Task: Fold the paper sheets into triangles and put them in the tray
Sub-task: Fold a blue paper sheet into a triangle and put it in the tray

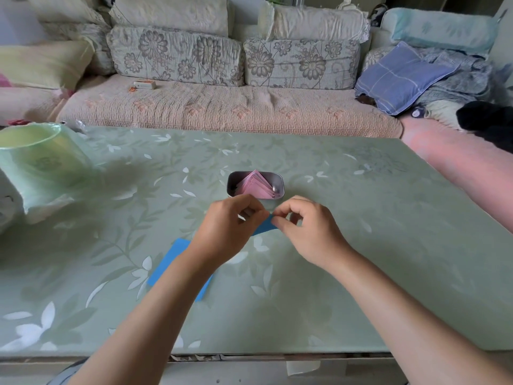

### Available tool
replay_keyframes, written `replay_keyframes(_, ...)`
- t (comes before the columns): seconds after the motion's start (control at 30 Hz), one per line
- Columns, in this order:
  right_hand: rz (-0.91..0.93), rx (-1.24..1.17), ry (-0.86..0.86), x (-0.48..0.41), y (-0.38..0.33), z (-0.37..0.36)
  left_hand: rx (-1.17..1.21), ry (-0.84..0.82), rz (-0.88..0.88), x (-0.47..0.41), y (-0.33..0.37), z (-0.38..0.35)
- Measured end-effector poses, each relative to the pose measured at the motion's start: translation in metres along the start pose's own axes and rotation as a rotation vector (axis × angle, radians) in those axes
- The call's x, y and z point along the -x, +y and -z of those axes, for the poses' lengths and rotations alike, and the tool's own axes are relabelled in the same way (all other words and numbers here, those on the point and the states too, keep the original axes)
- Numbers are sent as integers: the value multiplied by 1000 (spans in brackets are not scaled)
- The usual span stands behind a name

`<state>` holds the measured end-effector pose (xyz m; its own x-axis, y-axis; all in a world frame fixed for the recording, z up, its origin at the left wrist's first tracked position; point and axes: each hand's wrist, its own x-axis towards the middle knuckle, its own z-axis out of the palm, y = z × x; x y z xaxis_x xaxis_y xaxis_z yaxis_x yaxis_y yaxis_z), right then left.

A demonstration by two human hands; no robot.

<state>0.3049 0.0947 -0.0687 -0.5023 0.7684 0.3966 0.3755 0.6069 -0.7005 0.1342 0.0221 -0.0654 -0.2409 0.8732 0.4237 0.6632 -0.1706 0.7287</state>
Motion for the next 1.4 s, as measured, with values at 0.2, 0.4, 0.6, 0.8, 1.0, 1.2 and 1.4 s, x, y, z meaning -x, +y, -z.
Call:
replay_keyframes(0.2, -21, 2, 32, -20, -8, -9, -144, -77, 49, -8, -19, 23)
replay_keyframes(0.4, -21, 228, -159, -54, -14, -11, -150, -26, 89, -19, -28, 27)
replay_keyframes(0.6, -94, 303, -84, -113, -1, 2, -206, -89, 199, -23, -50, 24)
replay_keyframes(0.8, -158, 449, -437, -145, 18, -6, -259, -152, 194, -25, -53, 14)
replay_keyframes(1.0, -156, 538, -639, -154, 23, -19, -231, -159, 204, -27, -55, 11)
replay_keyframes(1.2, -109, 690, -731, -158, 17, -35, -223, -156, 206, -27, -55, 10)
replay_keyframes(1.4, -44, 934, -632, -161, 16, -48, -218, -145, 210, -27, -56, 10)
